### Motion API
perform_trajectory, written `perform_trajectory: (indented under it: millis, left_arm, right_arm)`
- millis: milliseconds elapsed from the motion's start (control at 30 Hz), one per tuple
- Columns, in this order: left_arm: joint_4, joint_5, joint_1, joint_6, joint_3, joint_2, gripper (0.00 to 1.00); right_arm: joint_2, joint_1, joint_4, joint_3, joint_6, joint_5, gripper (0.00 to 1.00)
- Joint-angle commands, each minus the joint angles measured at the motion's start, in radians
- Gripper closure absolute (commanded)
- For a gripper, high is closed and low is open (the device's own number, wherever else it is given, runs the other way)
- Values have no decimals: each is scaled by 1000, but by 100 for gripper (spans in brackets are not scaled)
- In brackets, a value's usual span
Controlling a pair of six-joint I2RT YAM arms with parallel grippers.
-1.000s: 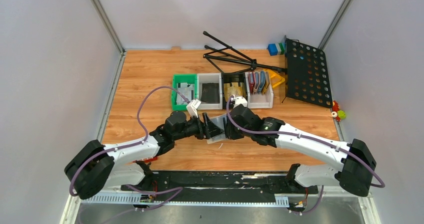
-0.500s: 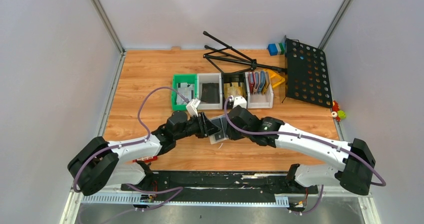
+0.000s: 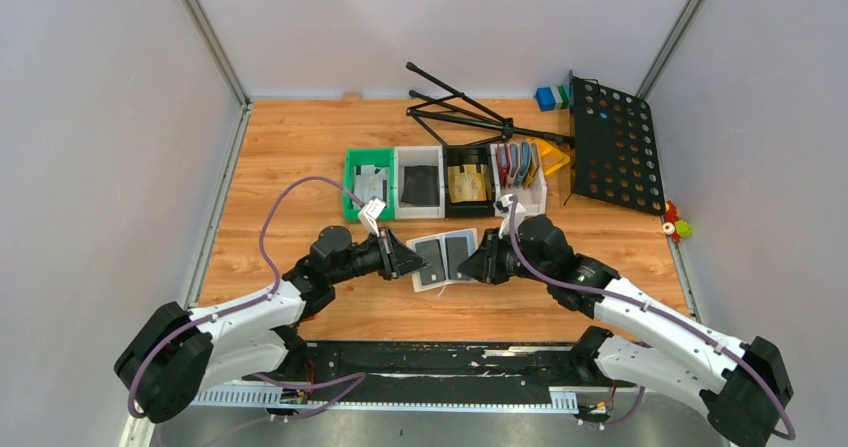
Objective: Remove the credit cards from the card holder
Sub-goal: Remove the credit card from the card holder.
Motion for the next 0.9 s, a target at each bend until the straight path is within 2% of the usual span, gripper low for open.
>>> perform_trajectory:
  millis: [0, 100, 200, 300, 367, 500, 667, 800, 867]
  left_arm:
    - [-65, 49, 9, 67, 22, -56, 99]
    - [-82, 55, 9, 78, 19, -50, 100]
    - [-69, 69, 8, 79, 14, -18, 100]
    - [-32, 79, 9, 77, 5, 17, 100]
    - [-8, 81, 9, 74, -5, 38, 100]
    - [58, 106, 9, 51, -15, 80, 100]
    - [240, 180, 9, -35, -30, 122, 100]
    - [361, 233, 9, -104, -37, 133, 100]
    - [403, 247, 9, -129, -42, 130, 100]
  right_arm:
    - [-39, -99, 122, -84, 35, -165, 77]
    - [-40, -130, 84, -99, 27, -156, 64]
    - [-50, -135, -17, -73, -6, -71, 51]
    - [-77, -135, -135, -29, -33, 17, 43]
    - [-105, -134, -158, -21, -45, 18, 42]
    - [-143, -135, -92, -50, -30, -54, 43]
    - [-102, -135, 158, -119, 37, -271, 57]
    - [-41, -134, 256, -121, 96, -337, 71]
    - [-19, -135, 320, -124, 120, -366, 74]
